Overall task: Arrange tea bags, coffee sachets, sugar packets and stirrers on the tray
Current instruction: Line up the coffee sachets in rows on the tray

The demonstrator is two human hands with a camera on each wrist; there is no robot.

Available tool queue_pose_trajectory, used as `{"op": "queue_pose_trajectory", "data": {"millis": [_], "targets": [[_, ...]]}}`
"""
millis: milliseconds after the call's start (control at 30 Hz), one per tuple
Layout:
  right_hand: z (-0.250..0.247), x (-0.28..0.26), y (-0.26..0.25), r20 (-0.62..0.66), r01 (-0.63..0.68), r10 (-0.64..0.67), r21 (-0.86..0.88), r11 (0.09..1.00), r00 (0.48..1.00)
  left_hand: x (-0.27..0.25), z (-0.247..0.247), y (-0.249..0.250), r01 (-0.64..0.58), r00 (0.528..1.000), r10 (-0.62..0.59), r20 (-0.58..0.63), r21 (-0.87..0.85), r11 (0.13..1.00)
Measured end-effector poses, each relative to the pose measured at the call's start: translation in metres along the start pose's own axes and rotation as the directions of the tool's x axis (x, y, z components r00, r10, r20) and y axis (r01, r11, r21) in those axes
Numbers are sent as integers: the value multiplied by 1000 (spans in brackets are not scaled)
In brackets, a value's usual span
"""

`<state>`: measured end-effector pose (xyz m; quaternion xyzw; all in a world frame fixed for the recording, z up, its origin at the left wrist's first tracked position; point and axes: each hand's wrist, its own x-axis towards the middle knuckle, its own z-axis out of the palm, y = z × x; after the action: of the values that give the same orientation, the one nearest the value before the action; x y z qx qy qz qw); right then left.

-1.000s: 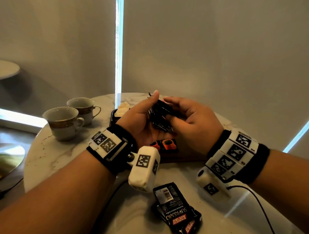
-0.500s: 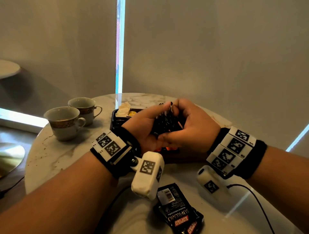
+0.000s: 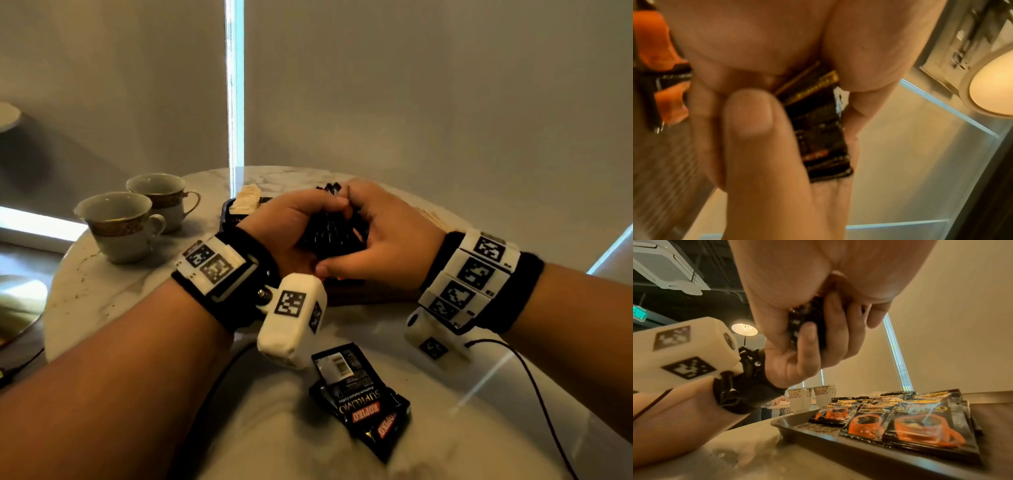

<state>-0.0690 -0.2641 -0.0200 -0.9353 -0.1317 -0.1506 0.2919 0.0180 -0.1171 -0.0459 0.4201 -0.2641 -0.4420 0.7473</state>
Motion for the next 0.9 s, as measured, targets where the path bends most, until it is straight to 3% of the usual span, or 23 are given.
{"op": "queue_pose_trajectory", "data": {"millis": [67, 133, 200, 233, 300, 400, 433, 500, 567, 700, 833, 900], "targets": [[-1, -5, 6, -1, -36, 36, -29, 999, 999, 1, -3, 4, -25, 998, 24, -59, -10, 1000], [-6, -15, 9, 5, -84, 84, 32, 996, 996, 4, -10, 9, -58, 979, 50, -199, -35, 998], [-11, -31, 9, 140, -127, 104, 172, 977, 985, 6, -20, 13, -110, 937, 87, -338, -49, 993], [-14, -40, 7, 233, -114, 82, 130, 985, 969, 7, -24, 15, -130, 922, 97, -375, -64, 989], [-2, -46, 3, 422, -41, 51, -34, 999, 905, 9, -30, 16, -141, 915, 90, -394, -103, 985], [18, -48, -8, 698, -18, 91, -111, 994, 710, 8, -31, 17, -169, 912, 101, -399, -141, 975], [21, -51, -10, 749, 35, 75, -129, 991, 658, 7, -30, 17, -181, 912, 109, -396, -149, 972], [18, -56, -14, 789, 187, 27, -178, 966, 613, 6, -29, 16, -200, 909, 125, -398, -154, 968], [15, -62, -15, 786, 265, 10, -221, 939, 619, 5, -29, 16, -203, 903, 126, -410, -150, 968], [24, -61, -9, 721, 265, -5, -248, 932, 693, 2, -29, 17, -216, 893, 147, -425, -118, 969], [18, -62, -7, 625, 267, -46, -264, 927, 779, -2, -32, 22, -214, 891, 147, -429, -112, 970], [13, -59, -7, 512, 219, -80, -217, 951, 856, -4, -34, 24, -209, 891, 144, -429, -108, 972]]}}
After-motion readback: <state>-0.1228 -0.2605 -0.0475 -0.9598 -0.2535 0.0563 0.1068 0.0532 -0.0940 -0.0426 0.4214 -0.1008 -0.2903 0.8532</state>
